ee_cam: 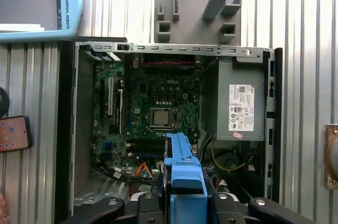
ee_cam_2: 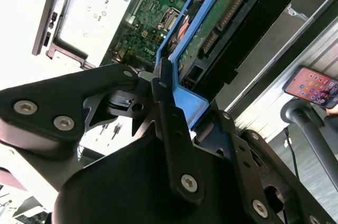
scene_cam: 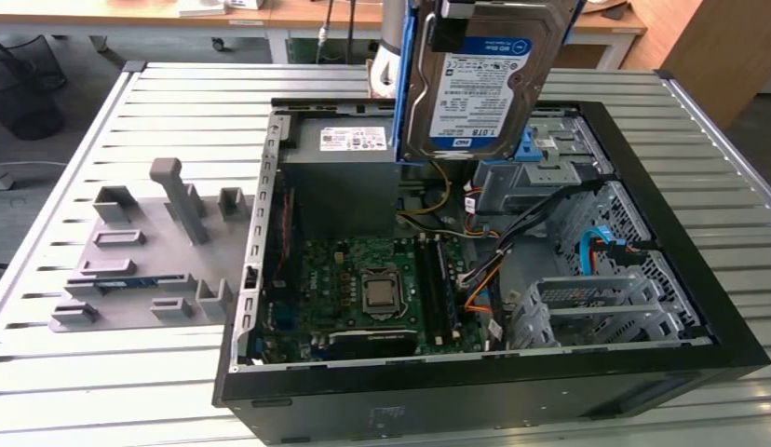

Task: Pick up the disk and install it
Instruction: 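Insert the disk into the insertion slot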

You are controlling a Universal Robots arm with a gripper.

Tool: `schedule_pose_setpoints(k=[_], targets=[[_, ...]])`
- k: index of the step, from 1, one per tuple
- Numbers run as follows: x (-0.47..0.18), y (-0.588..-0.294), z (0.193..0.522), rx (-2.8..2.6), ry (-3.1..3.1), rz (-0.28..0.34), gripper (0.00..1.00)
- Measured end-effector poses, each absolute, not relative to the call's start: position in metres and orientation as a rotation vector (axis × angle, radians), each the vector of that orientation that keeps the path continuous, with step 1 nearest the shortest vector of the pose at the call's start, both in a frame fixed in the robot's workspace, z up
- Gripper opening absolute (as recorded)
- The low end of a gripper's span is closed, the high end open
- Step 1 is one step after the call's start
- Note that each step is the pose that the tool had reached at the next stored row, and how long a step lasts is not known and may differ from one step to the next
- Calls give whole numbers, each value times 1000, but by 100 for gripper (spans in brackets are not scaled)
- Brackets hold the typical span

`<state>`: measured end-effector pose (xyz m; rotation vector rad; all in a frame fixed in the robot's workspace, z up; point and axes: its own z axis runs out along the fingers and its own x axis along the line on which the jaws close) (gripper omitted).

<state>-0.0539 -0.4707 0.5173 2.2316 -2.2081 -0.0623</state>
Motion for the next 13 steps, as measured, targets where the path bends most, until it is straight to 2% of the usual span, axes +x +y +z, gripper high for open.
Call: schedule_pose_setpoints(k=[13], targets=[[-55, -476, 516, 2242, -2218, -40, 36]])
